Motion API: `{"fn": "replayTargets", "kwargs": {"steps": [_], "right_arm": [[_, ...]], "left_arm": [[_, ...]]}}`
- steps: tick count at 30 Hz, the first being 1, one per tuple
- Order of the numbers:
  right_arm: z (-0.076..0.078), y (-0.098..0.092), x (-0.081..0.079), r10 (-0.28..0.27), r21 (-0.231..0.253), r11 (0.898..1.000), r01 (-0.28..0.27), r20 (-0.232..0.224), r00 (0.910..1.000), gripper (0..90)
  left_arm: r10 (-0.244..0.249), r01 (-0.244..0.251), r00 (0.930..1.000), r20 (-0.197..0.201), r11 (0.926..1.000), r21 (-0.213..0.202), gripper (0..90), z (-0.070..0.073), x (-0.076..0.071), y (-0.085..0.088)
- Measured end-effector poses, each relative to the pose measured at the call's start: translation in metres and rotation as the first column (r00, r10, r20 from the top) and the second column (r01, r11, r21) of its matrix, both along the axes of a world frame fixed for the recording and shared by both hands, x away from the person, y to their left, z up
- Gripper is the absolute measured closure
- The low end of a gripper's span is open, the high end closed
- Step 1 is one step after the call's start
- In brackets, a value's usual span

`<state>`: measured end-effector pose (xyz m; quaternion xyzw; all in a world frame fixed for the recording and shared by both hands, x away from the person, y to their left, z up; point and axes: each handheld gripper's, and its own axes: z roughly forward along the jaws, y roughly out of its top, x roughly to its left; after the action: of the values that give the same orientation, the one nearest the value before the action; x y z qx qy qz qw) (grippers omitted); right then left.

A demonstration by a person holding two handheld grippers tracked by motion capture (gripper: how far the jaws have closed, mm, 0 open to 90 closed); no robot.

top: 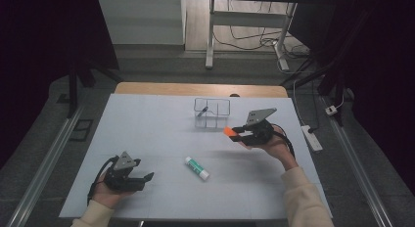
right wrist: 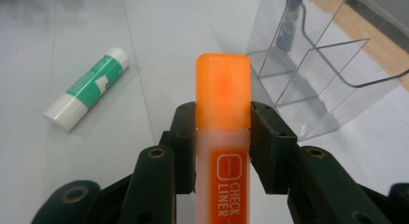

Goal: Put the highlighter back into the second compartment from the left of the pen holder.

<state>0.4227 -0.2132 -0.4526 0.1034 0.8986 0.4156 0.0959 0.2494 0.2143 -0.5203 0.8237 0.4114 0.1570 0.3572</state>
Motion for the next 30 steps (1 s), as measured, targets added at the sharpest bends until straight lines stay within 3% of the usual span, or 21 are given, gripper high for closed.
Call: {"fn": "replayTargets", "kwargs": {"steps": [15, 30], "right_arm": [[0.011, -0.006, 0.001, -0.092, 0.132, 0.987, 0.09, 0.012, 0.9957, 64.0], [0.019, -0.005, -0.003, -0.164, 0.205, 0.967, 0.15, 0.052, 0.9852, 64.1]], "left_arm": [[0.0, 0.0, 1.0, 0.003, 1.0, 0.0, 27.2, 0.001, 0.0, 0.0], [0.002, -0.002, 1.0, 0.005, 1.0, 0.002, 27.2, 0.001, -0.001, 0.0]]}}
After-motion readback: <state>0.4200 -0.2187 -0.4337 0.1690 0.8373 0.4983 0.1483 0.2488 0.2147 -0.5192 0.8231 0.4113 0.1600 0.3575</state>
